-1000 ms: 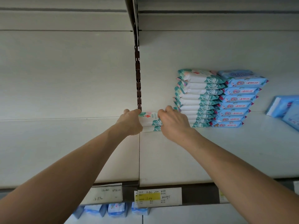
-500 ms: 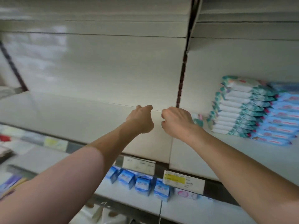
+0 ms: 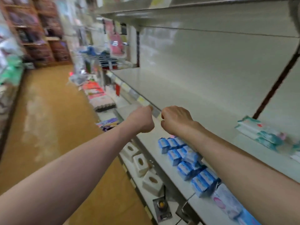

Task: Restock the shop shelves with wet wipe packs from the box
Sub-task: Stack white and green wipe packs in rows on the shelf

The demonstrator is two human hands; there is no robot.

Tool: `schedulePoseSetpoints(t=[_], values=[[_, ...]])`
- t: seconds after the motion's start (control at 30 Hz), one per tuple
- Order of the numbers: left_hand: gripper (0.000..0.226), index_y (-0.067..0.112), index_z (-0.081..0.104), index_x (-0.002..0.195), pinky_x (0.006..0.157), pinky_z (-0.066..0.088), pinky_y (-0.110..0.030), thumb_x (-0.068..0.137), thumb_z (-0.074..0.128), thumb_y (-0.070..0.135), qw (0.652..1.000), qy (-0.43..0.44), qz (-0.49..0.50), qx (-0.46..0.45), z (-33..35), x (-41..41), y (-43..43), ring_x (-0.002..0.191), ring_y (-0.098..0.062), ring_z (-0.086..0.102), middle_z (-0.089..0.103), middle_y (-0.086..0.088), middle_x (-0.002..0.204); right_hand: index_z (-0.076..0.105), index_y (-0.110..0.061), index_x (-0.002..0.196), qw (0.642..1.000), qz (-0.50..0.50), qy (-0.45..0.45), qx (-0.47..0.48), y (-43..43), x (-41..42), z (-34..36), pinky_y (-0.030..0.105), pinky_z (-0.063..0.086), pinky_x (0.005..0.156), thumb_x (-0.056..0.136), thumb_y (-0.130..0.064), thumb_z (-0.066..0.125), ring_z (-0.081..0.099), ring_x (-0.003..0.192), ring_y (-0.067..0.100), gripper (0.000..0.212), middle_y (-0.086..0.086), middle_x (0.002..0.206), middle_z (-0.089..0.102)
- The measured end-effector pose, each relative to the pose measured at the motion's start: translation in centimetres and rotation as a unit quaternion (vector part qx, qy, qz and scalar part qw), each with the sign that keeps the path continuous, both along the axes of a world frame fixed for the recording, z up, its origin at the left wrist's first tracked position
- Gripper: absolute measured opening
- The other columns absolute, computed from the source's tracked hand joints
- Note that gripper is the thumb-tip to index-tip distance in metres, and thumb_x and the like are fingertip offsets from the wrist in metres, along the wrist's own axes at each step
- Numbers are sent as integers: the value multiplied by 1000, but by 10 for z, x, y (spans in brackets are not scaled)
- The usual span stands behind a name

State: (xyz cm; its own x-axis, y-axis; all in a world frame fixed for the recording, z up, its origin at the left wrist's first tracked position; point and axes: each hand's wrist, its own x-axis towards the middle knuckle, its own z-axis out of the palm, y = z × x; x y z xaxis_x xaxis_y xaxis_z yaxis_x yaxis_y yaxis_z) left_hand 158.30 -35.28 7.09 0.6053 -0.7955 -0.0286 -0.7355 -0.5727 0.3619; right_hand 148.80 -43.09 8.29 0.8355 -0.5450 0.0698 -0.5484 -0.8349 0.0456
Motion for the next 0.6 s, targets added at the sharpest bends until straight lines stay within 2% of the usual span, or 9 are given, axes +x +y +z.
schedulePoseSetpoints(t=[0.07,0.17,0.23,0.27,0.3,0.37,0.43,0.5,0.6], values=[[61,14,37,143,92,47,-36,84,47,4,999,18,39,9,-5,6,35,121,-27,50,46,-13,139,37,-14,65,999,44,15,0,29,12,-3,25,31,56,89,-11,52,53,82,30,28,2,75,46],[53,15,44,136,77,51,-37,84,49,7,995,24,97,20,-11,16,92,102,-27,56,53,-13,129,39,-14,69,992,124,20,5,78,34,-8,28,33,65,90,-14,51,57,93,31,25,5,83,53],[48,13,46,134,80,52,-38,87,54,13,989,26,145,33,-16,21,132,103,-29,58,53,-13,130,58,-12,90,987,160,26,20,112,51,-16,29,36,67,92,-15,50,58,97,32,8,6,89,56],[49,13,45,136,81,52,-37,88,56,14,984,29,169,40,-19,23,153,105,-30,58,52,-13,132,61,-12,103,983,180,29,20,130,61,-21,29,38,68,92,-14,49,59,101,31,16,7,98,60],[51,14,44,138,81,52,-36,88,56,15,979,32,194,45,-22,25,174,106,-30,58,51,-12,133,61,-13,107,978,204,34,21,149,68,-27,29,39,69,92,-13,49,60,101,30,19,8,104,62],[57,17,40,142,79,52,-35,87,53,9,967,49,247,48,-32,28,218,107,-30,57,48,-12,136,56,-14,90,967,247,52,20,189,83,-38,30,40,65,91,-10,49,60,94,29,8,8,93,61],[61,17,36,145,82,52,-36,87,52,5,953,62,291,56,-43,30,265,110,-30,55,45,-12,139,43,-13,73,956,286,61,29,232,95,-49,29,37,57,90,-9,50,57,84,28,19,4,76,50],[62,17,35,146,86,50,-36,87,52,5,939,65,330,64,-55,28,313,117,-30,51,43,-12,142,40,-13,73,942,324,73,35,279,101,-59,29,34,53,91,-10,50,50,76,25,20,2,75,47],[62,18,36,146,89,52,-37,87,53,6,918,72,382,79,-74,22,384,120,-29,51,45,-10,141,44,-15,80,920,379,87,42,349,101,-77,30,37,60,93,-11,48,48,75,25,14,3,80,47]])
